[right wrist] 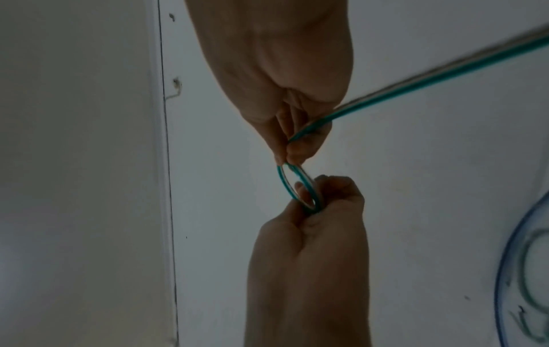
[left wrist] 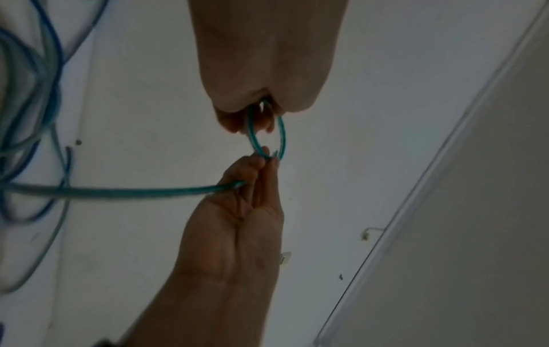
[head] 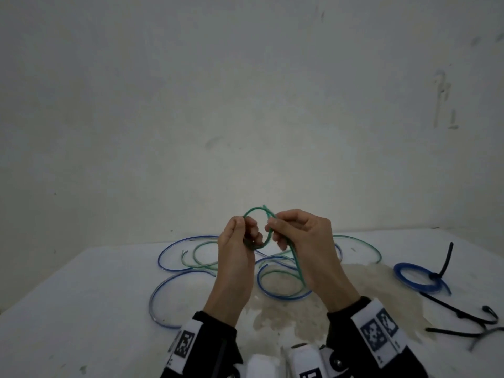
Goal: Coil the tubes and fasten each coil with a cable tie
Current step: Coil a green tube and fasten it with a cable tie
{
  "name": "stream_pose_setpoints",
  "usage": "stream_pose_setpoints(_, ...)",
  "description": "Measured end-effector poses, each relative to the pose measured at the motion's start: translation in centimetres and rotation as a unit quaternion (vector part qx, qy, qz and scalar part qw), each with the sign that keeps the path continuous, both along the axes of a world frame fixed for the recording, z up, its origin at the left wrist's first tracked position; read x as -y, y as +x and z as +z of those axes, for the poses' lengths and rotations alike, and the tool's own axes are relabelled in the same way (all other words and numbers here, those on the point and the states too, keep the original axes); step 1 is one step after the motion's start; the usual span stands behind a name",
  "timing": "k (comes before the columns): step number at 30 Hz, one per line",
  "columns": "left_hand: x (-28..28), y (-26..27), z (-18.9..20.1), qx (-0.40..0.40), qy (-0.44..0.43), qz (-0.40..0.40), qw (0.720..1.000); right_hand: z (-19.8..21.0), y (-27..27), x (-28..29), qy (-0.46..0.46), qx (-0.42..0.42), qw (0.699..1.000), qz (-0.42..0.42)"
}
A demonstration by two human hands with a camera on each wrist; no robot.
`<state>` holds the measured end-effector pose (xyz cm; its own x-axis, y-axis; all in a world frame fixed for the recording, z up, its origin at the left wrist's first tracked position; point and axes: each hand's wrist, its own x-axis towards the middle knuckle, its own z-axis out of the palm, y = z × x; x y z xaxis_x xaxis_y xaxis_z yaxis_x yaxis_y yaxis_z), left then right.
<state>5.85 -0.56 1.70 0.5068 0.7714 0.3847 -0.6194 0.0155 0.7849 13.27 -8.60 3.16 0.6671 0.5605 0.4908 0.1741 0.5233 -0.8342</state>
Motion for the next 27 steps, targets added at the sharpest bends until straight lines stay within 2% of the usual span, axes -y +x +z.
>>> stream_pose_setpoints(2, -0.6, -0.3, -0.1, -0.093, 0.126, 0.054, 0.986, 0.5, 0.5, 0.7, -0.023, 0.021, 0.999, -0.007)
stream_pose_setpoints(4, -1.1, -1.1, 0.1, -0.137, 0.273, 0.115, 0.945, 1.0, 1.2, 1.5, -0.066, 0.067, 0.996, -0.008)
stream_pose_setpoints(6, -1.3, -2.0, 0.5, -0.173, 0.408, 0.102, 0.891, 1.5, 1.5, 2.3, -0.121, 0.130, 0.984, -0.008)
stream_pose_setpoints(8, -0.6, -2.4, 1.0, -0.224, 0.478, 0.044, 0.848, 1.8, 1.4, 2.9, -0.156, 0.183, 0.971, -0.001)
stream_pose_setpoints(9, -0.3, -2.4, 1.1, -0.240, 0.489, 0.034, 0.838, 2.0, 1.2, 3.1, -0.165, 0.200, 0.966, 0.003)
stream_pose_setpoints(10, -0.1, -2.3, 1.0, -0.241, 0.489, 0.036, 0.838, 2.1, 1.1, 3.3, -0.167, 0.212, 0.963, 0.005)
stream_pose_setpoints(15, 0.1, -1.6, 0.8, -0.179, 0.438, 0.114, 0.874, 1.9, 0.6, 3.0, -0.184, 0.202, 0.962, 0.023)
stream_pose_setpoints(18, 0.0, -1.5, 1.1, -0.153, 0.370, 0.115, 0.909, 1.7, 0.6, 2.9, -0.214, 0.173, 0.959, 0.071)
stream_pose_setpoints(21, -0.2, -1.9, 1.4, -0.149, 0.296, 0.038, 0.943, 1.9, 1.0, 3.2, -0.203, 0.143, 0.963, 0.100)
stream_pose_setpoints(23, -0.7, -2.6, 1.6, -0.150, 0.255, -0.070, 0.953, 2.3, 1.2, 3.7, -0.184, 0.151, 0.966, 0.099)
stream_pose_setpoints(25, -1.4, -3.7, 1.9, -0.158, 0.242, -0.182, 0.940, 2.6, 1.3, 4.2, -0.179, 0.188, 0.960, 0.102)
stream_pose_setpoints(27, -1.7, -4.8, 2.4, -0.201, 0.291, -0.213, 0.911, 2.7, 1.3, 4.6, -0.189, 0.229, 0.949, 0.107)
